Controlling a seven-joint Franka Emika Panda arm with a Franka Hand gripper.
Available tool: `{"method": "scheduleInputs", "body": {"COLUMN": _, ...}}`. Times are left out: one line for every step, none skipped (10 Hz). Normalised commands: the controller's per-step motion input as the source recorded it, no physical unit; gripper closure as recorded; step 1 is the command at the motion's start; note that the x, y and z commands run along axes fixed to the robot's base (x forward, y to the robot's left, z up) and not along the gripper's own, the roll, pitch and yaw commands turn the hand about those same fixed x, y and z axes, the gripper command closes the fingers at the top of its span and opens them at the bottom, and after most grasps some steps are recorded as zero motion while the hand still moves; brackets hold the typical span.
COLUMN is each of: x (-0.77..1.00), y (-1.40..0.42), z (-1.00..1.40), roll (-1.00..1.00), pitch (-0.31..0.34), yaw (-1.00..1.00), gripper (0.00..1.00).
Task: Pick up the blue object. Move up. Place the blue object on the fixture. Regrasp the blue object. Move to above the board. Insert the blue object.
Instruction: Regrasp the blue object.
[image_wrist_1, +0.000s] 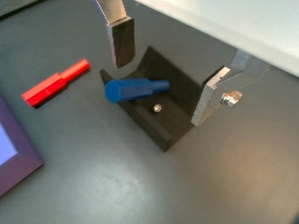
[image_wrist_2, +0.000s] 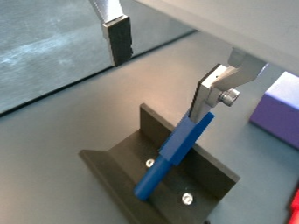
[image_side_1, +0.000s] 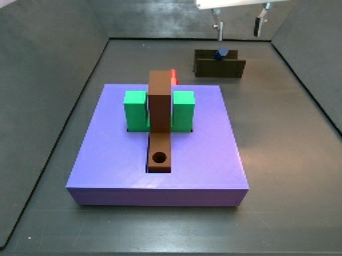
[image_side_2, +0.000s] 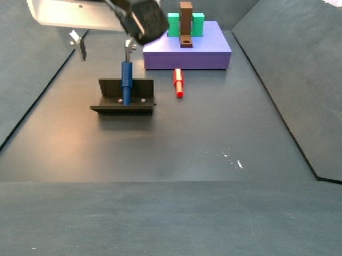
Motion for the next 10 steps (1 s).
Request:
{"method": "scheduleInputs", "body": {"x": -0.03, "y": -0.11, "z": 0.14, "roll": 1.00, "pitch": 0.417, "yaw": 0.15, "gripper": 0.00}}
{"method": "scheduleInputs", "body": {"x": -0.02, "y": -0.11, "z": 0.14, "roll": 1.00, "pitch": 0.409, "yaw": 0.15, "gripper": 0.00}}
{"method": "scheduleInputs", "body": {"x": -0.02, "y": -0.11, "z": 0.13, "roll": 1.00, "pitch": 0.411, "yaw": 0.15, "gripper": 0.00}}
{"method": "scheduleInputs", "body": {"x": 0.00, "y": -0.11, "z": 0.10, "roll": 1.00, "pitch": 0.329, "yaw": 0.16, "gripper": 0.00}}
{"method": "scheduleInputs", "body": {"x": 0.00, "y": -0.15, "z": 0.08, "roll": 1.00, "pitch": 0.237, "yaw": 0.15, "gripper": 0.00}}
{"method": "scheduleInputs", "body": {"x": 0.02, "y": -0.21, "z": 0.05, "roll": 1.00, "pitch": 0.117, "yaw": 0.07, "gripper": 0.00}}
{"method": "scheduleInputs", "body": {"x": 0.06, "y": -0.26, "z": 0.03, "roll": 1.00, "pitch": 0.046, "yaw": 0.00, "gripper": 0.00}}
{"method": "scheduleInputs", "body": {"x": 0.03, "y": -0.27, "z": 0.04, "roll": 1.00, "pitch": 0.066, "yaw": 0.00, "gripper": 0.00}}
{"method": "scheduleInputs", "body": {"x": 0.09, "y": -0.28, "z": 0.01, "roll": 1.00, "pitch": 0.054, "yaw": 0.00, "gripper": 0.00}}
{"method": "scheduleInputs", "body": {"x": 0.10, "y": -0.32, "z": 0.00, "roll": 0.91, "pitch": 0.157, "yaw": 0.00, "gripper": 0.00}}
